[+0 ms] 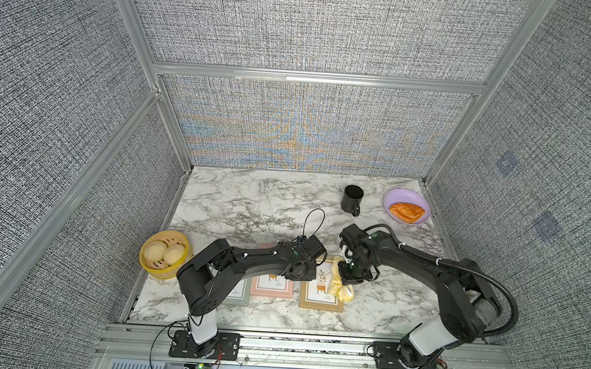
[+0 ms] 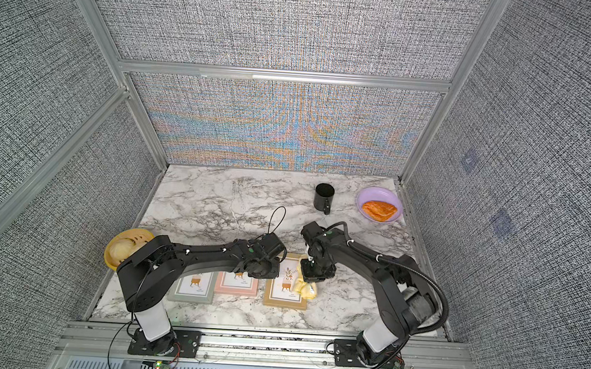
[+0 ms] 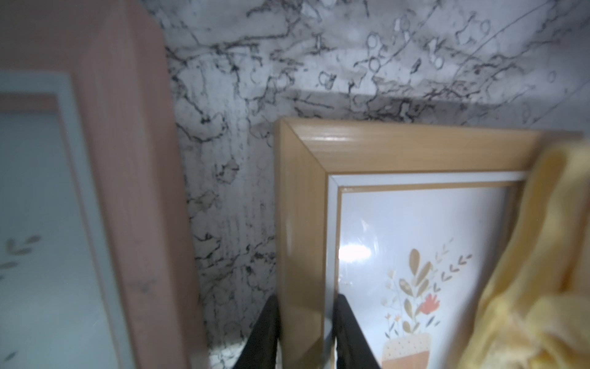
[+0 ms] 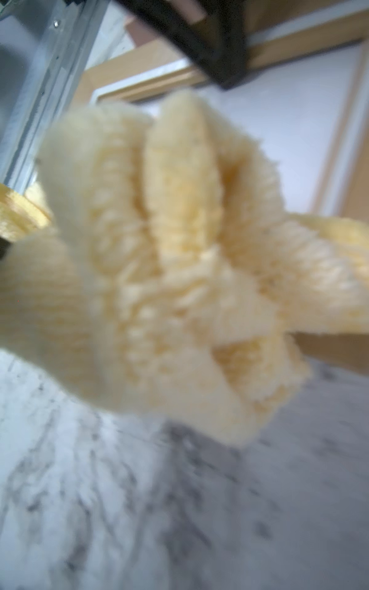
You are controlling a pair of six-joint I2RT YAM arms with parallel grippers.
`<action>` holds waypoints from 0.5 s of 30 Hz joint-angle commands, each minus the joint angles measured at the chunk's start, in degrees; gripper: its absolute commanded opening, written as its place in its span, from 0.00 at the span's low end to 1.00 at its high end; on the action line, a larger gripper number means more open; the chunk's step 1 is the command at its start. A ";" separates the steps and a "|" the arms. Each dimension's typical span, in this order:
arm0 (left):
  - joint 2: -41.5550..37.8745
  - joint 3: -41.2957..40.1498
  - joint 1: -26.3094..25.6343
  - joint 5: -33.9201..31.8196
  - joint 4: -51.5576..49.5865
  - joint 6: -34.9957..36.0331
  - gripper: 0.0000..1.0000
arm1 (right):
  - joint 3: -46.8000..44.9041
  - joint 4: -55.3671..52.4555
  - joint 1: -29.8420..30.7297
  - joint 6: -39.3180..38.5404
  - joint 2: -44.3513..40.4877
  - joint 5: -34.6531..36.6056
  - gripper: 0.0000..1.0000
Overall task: Wipe the picture frame with a cloth
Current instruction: Wipe the dirt from the picture frame.
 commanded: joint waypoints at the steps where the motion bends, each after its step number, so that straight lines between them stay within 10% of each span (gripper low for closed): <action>1: 1.16 -0.43 0.09 0.49 -0.54 -0.98 0.13 | -5.61 -1.83 3.01 6.89 -4.40 -0.66 0.00; 6: 1.41 0.01 0.09 0.56 -0.83 -0.90 0.13 | -8.24 1.80 4.34 9.61 -6.19 -0.10 0.00; 15: 1.70 0.74 0.09 0.71 -1.46 -0.37 0.13 | 13.67 -1.42 -2.07 -1.76 6.93 4.48 0.00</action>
